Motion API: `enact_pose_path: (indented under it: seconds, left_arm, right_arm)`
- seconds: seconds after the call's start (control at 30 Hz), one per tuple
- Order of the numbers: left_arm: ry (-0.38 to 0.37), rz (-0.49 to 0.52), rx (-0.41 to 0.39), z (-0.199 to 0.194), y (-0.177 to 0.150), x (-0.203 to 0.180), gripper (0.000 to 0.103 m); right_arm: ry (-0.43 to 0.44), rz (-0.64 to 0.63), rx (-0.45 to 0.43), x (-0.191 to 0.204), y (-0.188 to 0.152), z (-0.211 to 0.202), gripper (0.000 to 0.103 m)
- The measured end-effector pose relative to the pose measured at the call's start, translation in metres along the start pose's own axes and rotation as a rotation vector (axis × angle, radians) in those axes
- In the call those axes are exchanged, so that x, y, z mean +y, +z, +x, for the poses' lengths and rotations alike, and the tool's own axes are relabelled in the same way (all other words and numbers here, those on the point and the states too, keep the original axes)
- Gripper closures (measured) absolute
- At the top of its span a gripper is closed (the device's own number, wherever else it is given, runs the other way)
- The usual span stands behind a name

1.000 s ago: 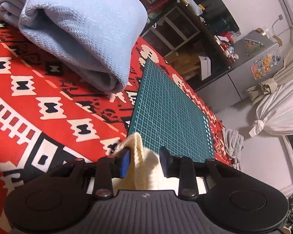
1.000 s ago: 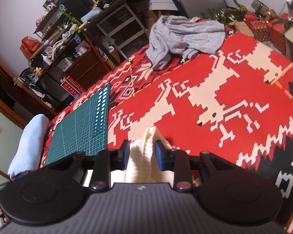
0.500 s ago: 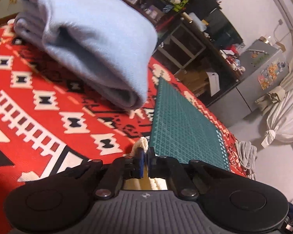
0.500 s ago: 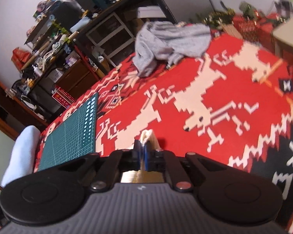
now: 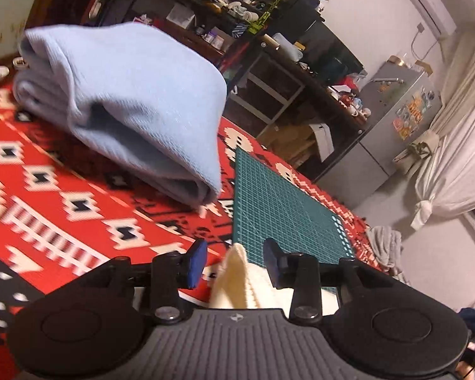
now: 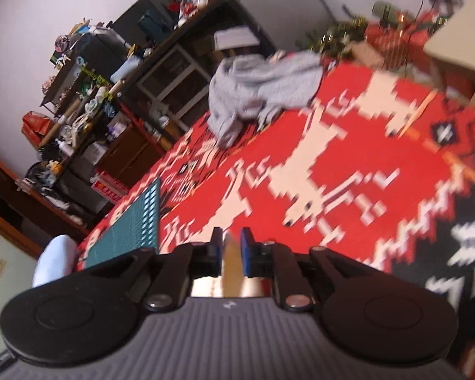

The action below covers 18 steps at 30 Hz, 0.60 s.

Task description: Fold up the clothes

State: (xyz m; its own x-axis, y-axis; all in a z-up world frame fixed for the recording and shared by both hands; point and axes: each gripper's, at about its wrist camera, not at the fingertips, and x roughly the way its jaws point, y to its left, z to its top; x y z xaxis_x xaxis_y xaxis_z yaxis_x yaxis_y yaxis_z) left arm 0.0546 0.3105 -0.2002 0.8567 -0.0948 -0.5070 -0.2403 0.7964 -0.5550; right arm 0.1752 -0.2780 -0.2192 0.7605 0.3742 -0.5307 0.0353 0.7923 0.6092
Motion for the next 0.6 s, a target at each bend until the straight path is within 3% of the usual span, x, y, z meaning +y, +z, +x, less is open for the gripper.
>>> enact_pose_path:
  seconds: [0.17, 0.27, 0.4, 0.6]
  left_arm:
    - [-0.004, 0.145, 0.03, -0.002, -0.008, -0.036, 0.075]
    - [-0.033, 0.237, 0.082, 0.015, -0.022, -0.075, 0.083]
    - [-0.047, 0.393, 0.121, 0.045, -0.054, -0.128, 0.083]
    - [-0.017, 0.6, 0.104, 0.082, -0.091, -0.164, 0.082]
  right_arm:
    - [0.0, -0.221, -0.033, 0.042, -0.007, -0.013, 0.089]
    - [0.045, -0.374, 0.014, 0.084, -0.026, -0.007, 0.089]
    - [0.08, -0.523, 0.068, 0.132, -0.064, 0.011, 0.089]
    - [0.044, -0.683, 0.11, 0.164, -0.101, 0.039, 0.089]
